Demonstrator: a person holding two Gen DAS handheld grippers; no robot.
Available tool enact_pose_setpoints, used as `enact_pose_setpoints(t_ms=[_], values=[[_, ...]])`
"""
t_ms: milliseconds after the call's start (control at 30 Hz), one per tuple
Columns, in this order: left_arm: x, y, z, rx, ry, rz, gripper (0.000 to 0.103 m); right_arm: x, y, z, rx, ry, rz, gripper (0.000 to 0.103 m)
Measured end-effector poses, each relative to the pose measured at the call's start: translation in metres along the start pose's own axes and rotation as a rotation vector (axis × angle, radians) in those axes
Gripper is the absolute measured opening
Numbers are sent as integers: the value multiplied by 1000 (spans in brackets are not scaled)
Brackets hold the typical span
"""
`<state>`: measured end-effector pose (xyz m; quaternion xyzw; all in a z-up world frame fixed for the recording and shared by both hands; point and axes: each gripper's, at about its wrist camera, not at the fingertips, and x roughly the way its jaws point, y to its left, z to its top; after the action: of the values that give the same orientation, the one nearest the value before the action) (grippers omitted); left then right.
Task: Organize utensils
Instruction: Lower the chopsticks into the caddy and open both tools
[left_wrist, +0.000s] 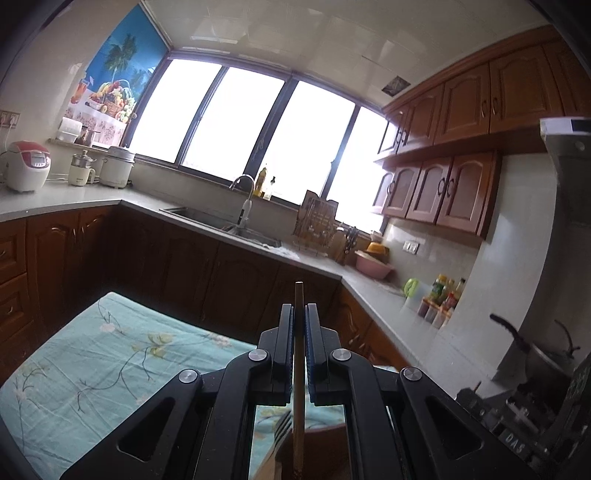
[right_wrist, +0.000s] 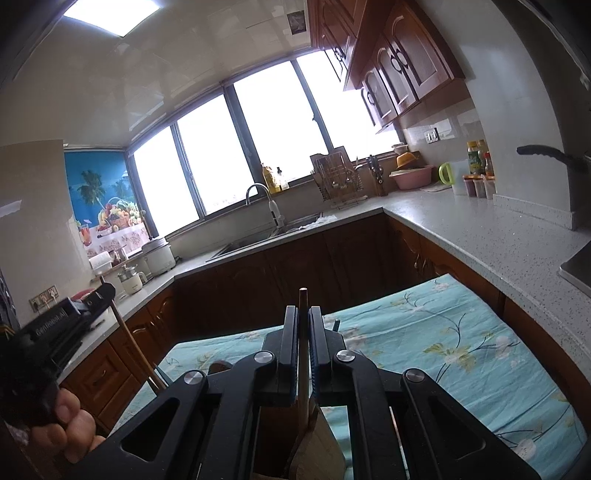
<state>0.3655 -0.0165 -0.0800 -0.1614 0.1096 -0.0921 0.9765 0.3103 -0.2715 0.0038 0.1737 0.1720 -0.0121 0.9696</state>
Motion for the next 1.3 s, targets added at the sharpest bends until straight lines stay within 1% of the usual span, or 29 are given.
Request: enact_pose_setpoints(t_ms=[67,200,333,433,500,600,633,667,700,733,767,800,867,900,967,1000,1067,1100,1167,1233,1300], values=[[4,0,-6,11,26,-3,4,3,-1,-3,1,13,-1,5],[5,1,-7,45,70,-8,5,7,-1,-7,-3,34,-2,5],[4,-3,8,87,107,-5,5,6,1,-3,-7,46,-5,6],[1,-4,18,94,127,-9,5,7,1,-2,-4,62,-4,10],[2,-6,24,103,149,-6,6,6,0,-2,1,66,-6,10],[3,-7,33,102,168,-12,11,6,0,-3,10,76,-4,11],[3,-7,36,103,169,-8,18,5,0,-3,14,78,1,13],[1,-8,38,105,164,0,25,4,0,-3,17,79,3,19],[-1,-7,40,104,160,2,28,2,0,-2,18,77,3,25],[-4,-7,43,100,157,-3,34,1,0,-2,20,75,6,36],[-6,-7,44,100,157,-5,38,-2,0,-1,23,70,12,43],[-8,-7,44,100,159,-5,41,-5,1,0,24,65,12,45],[-15,-6,46,98,161,-7,54,-9,1,2,28,59,13,45],[-19,-5,47,99,163,-2,58,-12,0,2,35,59,18,47],[-29,-3,47,95,167,-1,80,-17,-2,3,46,62,28,62],[-35,-2,48,93,169,7,84,-21,-3,3,51,60,33,66],[-46,2,47,97,184,31,89,-30,-3,1,52,54,32,79],[-48,2,46,98,196,35,91,-35,-3,0,48,53,32,81],[-58,6,45,95,228,42,94,-46,-2,-4,35,61,35,89],[-66,7,46,86,252,57,94,-55,-2,-9,37,70,43,92],[-76,10,44,80,284,68,94,-64,-3,-14,36,82,45,93]])
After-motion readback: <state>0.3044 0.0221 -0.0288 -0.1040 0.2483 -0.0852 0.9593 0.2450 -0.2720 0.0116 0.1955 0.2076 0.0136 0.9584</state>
